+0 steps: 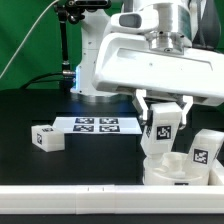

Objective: Assemble stool

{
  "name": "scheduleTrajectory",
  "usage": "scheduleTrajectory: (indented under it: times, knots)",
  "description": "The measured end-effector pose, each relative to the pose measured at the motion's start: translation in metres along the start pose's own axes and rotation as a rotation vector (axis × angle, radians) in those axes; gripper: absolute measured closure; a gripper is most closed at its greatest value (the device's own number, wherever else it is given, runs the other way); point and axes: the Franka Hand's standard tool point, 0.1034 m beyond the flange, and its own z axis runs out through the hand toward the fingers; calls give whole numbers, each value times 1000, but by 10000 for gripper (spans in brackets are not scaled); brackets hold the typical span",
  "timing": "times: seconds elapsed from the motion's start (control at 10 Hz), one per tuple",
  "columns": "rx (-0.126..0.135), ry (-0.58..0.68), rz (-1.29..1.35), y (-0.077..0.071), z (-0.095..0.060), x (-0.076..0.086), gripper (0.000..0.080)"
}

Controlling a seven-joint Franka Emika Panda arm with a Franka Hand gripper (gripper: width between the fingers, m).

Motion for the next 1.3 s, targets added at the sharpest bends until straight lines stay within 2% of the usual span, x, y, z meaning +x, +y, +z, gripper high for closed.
scheduleTrajectory:
  times: [0.2,0.7,1.3]
  knots:
    - [7,-31,-4,-6,2,-9,476]
    - [14,-34,-12,-12,2,-10,476]
    - [14,-53,-19,-15,8,-21,476]
